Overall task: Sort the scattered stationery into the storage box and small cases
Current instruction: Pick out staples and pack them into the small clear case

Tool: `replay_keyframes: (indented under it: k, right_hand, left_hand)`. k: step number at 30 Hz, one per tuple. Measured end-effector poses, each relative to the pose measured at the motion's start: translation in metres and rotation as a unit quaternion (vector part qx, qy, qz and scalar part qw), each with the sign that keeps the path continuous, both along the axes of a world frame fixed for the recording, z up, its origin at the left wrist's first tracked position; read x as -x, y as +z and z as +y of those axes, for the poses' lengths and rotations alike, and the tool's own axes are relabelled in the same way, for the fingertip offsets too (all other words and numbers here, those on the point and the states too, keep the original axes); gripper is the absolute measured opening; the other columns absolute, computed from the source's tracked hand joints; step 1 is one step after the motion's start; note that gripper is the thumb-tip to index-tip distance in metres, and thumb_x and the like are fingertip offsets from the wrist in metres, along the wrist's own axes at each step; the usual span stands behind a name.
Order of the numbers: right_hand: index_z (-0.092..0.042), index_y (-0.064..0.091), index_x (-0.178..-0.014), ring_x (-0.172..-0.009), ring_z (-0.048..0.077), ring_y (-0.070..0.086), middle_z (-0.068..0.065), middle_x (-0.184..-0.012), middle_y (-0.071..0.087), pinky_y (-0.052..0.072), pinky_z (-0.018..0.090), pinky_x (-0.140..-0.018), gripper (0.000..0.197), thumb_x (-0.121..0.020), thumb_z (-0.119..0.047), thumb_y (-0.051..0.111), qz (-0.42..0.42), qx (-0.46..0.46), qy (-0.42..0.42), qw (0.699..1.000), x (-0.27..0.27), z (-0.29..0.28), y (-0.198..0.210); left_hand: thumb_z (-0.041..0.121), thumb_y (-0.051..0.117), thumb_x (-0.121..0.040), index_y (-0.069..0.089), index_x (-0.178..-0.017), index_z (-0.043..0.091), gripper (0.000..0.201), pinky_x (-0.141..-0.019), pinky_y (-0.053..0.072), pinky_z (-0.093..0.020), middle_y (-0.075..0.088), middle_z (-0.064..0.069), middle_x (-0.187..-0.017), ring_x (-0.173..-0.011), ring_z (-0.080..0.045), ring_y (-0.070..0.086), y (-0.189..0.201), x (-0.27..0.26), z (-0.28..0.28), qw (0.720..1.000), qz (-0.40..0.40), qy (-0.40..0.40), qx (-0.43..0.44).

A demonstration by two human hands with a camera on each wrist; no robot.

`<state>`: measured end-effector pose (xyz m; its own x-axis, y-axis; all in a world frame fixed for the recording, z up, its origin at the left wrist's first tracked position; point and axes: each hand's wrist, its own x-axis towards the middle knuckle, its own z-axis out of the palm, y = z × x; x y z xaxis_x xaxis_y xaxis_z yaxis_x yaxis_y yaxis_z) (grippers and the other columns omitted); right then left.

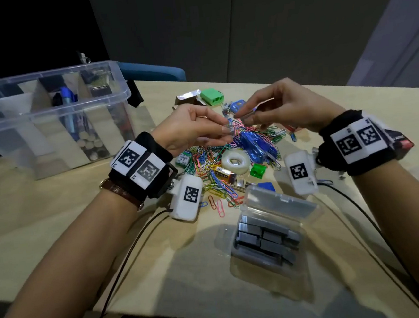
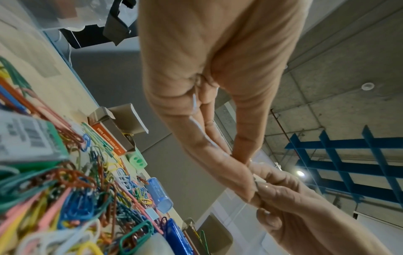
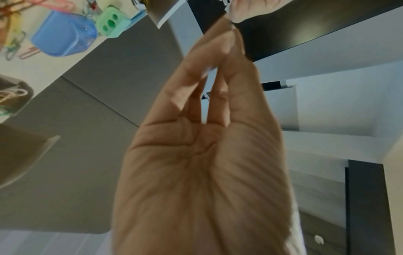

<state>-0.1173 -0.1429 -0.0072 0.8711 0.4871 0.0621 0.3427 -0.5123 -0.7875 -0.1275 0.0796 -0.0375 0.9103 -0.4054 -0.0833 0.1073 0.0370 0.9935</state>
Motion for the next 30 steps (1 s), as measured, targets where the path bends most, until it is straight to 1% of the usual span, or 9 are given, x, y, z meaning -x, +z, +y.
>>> replay_keyframes:
  k: [2, 5, 7, 10, 15, 18, 22, 25, 30]
  right_hand:
    - [-0.009, 0.072, -0.106, -0.091, 0.023, 0.07, -0.002, -0.096, 0.075, 0.059, 0.031, -0.081, 0.029, -0.077, -0.016, 0.073, 0.006, -0.02, 0.012, 1.0, 0.001, -0.002, -0.001]
    - [-0.001, 0.069, -0.107, -0.084, 0.022, 0.071, 0.014, -0.09, 0.074, 0.06, 0.027, -0.077, 0.033, -0.076, -0.011, 0.072, 0.019, -0.086, 0.01, 0.996, 0.003, -0.003, -0.002]
    - [0.0, 0.068, -0.103, -0.082, 0.017, 0.073, 0.01, -0.087, 0.075, 0.058, 0.023, -0.075, 0.029, -0.075, -0.007, 0.072, 0.023, -0.107, 0.005, 0.994, 0.003, -0.005, -0.002]
    - [-0.004, 0.069, -0.106, -0.086, 0.017, 0.073, 0.004, -0.09, 0.076, 0.058, 0.023, -0.08, 0.037, -0.07, -0.013, 0.073, 0.019, -0.09, 0.009, 0.996, 0.006, -0.007, -0.002]
    - [0.003, 0.066, -0.107, -0.085, 0.017, 0.073, 0.014, -0.093, 0.074, 0.057, 0.02, -0.075, 0.027, -0.08, 0.002, 0.069, 0.018, -0.105, -0.001, 0.994, 0.008, -0.001, -0.005]
    - [0.003, 0.065, -0.104, -0.084, 0.018, 0.073, 0.017, -0.092, 0.073, 0.058, 0.02, -0.074, 0.026, -0.079, 0.001, 0.07, 0.022, -0.118, -0.015, 0.993, 0.006, 0.001, -0.008]
    - [-0.001, 0.065, -0.1, -0.082, 0.016, 0.073, 0.014, -0.091, 0.073, 0.057, 0.019, -0.072, 0.022, -0.079, 0.003, 0.07, 0.02, -0.121, -0.022, 0.992, 0.006, 0.004, -0.011]
    - [-0.003, 0.066, -0.098, -0.08, 0.015, 0.073, 0.007, -0.084, 0.075, 0.058, 0.019, -0.07, 0.02, -0.079, 0.0, 0.071, 0.019, -0.135, -0.028, 0.99, 0.004, 0.005, -0.013]
    - [-0.008, 0.067, -0.099, -0.081, 0.015, 0.073, 0.002, -0.082, 0.075, 0.059, 0.026, -0.069, 0.03, -0.071, -0.019, 0.074, 0.008, -0.147, -0.036, 0.989, 0.002, 0.004, -0.016]
  left_hand:
    - [-0.008, 0.063, -0.082, 0.06, -0.105, -0.005, 0.023, -0.06, 0.058, -0.023, 0.073, -0.017, -0.082, -0.075, -0.023, 0.074, -0.001, 0.001, 0.0, 1.0, -0.004, 0.004, 0.006]
    - [-0.008, 0.065, -0.081, 0.06, -0.107, -0.002, 0.027, -0.06, 0.058, -0.022, 0.074, -0.016, -0.082, -0.076, -0.023, 0.074, -0.001, -0.001, -0.002, 1.0, -0.004, 0.03, 0.01]
    - [-0.007, 0.065, -0.081, 0.06, -0.106, 0.0, 0.026, -0.059, 0.058, -0.022, 0.074, -0.015, -0.083, -0.076, -0.023, 0.074, -0.003, -0.002, -0.002, 0.999, -0.003, 0.048, 0.007]
    - [-0.007, 0.063, -0.083, 0.06, -0.109, 0.0, 0.026, -0.059, 0.058, -0.022, 0.073, -0.015, -0.082, -0.076, -0.024, 0.074, -0.003, -0.002, -0.002, 0.998, 0.016, 0.052, 0.024]
    - [-0.009, 0.061, -0.083, 0.062, -0.111, -0.002, 0.029, -0.068, 0.06, -0.023, 0.074, -0.016, -0.089, -0.082, -0.026, 0.074, -0.004, -0.002, -0.003, 0.998, 0.039, 0.041, 0.032]
    - [-0.01, 0.06, -0.084, 0.061, -0.113, -0.003, 0.03, -0.067, 0.059, -0.022, 0.074, -0.017, -0.091, -0.083, -0.026, 0.074, -0.003, 0.0, -0.005, 0.997, 0.05, 0.039, 0.047]
    - [-0.01, 0.058, -0.085, 0.059, -0.114, -0.005, 0.029, -0.059, 0.056, -0.018, 0.073, -0.02, -0.091, -0.077, -0.024, 0.074, -0.003, 0.002, -0.008, 0.993, 0.07, 0.053, 0.082]
    - [-0.007, 0.061, -0.084, 0.059, -0.114, -0.004, 0.031, -0.059, 0.058, -0.018, 0.074, -0.018, -0.089, -0.075, -0.022, 0.074, -0.004, 0.001, -0.009, 0.991, 0.065, 0.066, 0.091]
    - [0.001, 0.069, -0.072, 0.06, -0.112, -0.003, 0.041, -0.057, 0.057, -0.017, 0.074, -0.018, -0.091, -0.074, -0.02, 0.074, -0.004, 0.001, -0.009, 0.99, 0.038, 0.088, 0.104]
